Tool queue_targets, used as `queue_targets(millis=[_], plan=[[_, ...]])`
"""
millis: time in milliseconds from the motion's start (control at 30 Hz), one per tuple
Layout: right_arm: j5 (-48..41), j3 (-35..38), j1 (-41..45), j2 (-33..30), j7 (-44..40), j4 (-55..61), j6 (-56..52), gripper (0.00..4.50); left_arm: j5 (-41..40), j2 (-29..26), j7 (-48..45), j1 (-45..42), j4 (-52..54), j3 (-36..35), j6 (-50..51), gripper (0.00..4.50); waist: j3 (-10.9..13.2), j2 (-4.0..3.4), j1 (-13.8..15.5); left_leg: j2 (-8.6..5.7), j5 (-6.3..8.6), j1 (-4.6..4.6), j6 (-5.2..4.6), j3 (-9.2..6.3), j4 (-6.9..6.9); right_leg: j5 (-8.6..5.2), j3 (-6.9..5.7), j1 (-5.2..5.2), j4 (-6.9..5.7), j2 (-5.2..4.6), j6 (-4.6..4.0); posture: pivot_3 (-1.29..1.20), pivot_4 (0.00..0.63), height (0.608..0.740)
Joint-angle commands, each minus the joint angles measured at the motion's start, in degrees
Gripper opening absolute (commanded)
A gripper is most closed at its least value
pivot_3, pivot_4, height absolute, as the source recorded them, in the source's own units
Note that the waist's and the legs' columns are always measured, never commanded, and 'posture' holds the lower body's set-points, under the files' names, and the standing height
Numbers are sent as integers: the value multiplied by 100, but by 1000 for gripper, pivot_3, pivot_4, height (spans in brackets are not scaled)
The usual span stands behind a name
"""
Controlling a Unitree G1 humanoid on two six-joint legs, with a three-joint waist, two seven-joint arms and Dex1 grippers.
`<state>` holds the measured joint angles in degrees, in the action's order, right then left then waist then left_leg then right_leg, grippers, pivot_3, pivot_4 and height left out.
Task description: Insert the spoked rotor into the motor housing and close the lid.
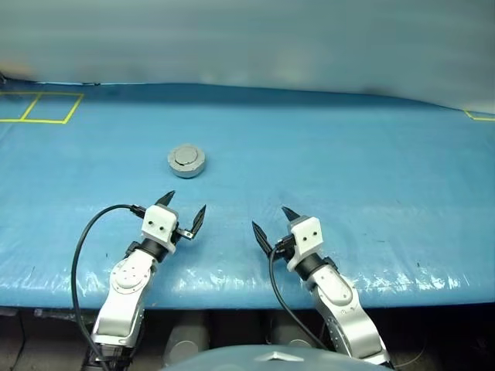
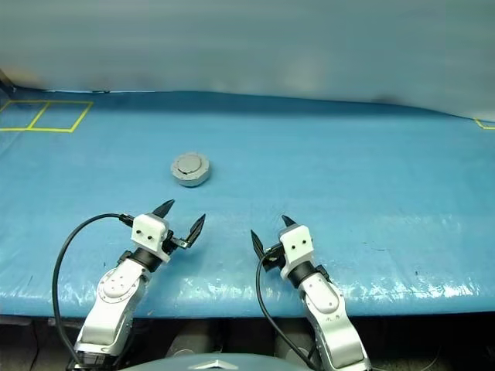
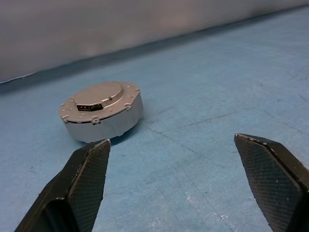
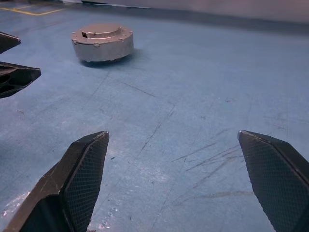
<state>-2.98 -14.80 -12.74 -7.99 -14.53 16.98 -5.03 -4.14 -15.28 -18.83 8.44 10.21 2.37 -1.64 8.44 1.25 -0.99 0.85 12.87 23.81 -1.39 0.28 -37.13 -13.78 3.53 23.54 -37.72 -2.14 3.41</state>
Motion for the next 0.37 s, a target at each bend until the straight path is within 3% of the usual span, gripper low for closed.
queue_targets(millis=[33, 367], plan=[[19, 23, 89, 38, 10, 175, 131, 4500, -28, 63, 33, 6, 28, -41, -77, 4481, 0, 0, 2, 0, 0, 0, 0, 0, 0, 0, 0, 0, 0, 0, 0, 0, 150, 740], [42, -17, 124, 42, -30, 141, 115, 4500, 1, 70, 16, 12, -40, -39, -119, 4481, 0, 0, 3, 0, 0, 0, 0, 0, -1, 1, 0, -1, -1, 1, 1, 0, 150, 740]])
